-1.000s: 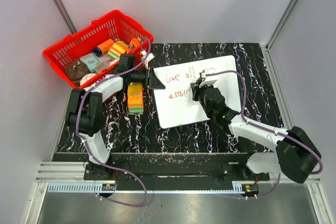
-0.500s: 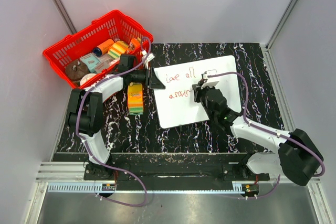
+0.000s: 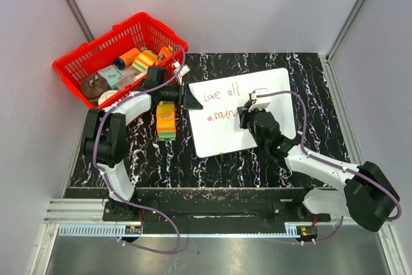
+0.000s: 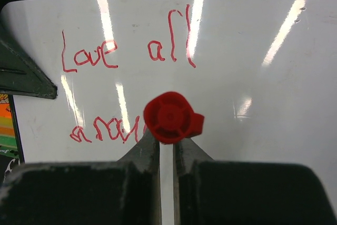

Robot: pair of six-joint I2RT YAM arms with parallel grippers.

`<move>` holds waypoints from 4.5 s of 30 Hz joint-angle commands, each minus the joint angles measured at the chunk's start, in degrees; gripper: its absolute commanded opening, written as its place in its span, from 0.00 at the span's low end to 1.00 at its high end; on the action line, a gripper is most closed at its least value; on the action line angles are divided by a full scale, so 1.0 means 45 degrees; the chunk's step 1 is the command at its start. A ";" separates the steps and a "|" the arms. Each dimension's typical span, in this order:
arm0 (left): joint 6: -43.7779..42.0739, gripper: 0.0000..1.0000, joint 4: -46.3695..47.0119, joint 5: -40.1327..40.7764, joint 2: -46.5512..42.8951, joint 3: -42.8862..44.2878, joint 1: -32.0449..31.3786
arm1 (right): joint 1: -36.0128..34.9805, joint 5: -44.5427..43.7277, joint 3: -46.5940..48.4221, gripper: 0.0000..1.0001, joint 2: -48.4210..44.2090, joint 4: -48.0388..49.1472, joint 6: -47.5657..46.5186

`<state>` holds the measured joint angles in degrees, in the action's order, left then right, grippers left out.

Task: Write a sentence on the whiteboard

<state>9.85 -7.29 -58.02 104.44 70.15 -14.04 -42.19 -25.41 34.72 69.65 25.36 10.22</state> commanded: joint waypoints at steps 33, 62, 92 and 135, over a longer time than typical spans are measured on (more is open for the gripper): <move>-0.3985 0.00 0.0780 0.4807 0.0579 0.0016 -0.0317 | 0.1017 0.0237 0.0722 0.00 -0.0028 0.0574 0.0561; -0.4064 0.00 0.0624 0.4827 0.0677 0.0134 -0.0375 | 0.1017 0.1369 0.0117 0.00 -0.0281 -0.0304 0.0795; -0.4180 0.00 0.0507 0.4983 0.0755 0.0192 -0.0493 | 0.1037 0.0236 0.0742 0.00 -0.0613 -0.0188 0.0327; -0.4239 0.00 0.0428 0.5042 0.0736 0.0212 -0.0551 | 0.1369 0.0705 0.0527 0.00 -0.0281 -0.0519 0.0600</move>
<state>9.06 -7.77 -56.88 104.90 71.33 -15.38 -36.36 -22.87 38.02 70.06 23.97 12.19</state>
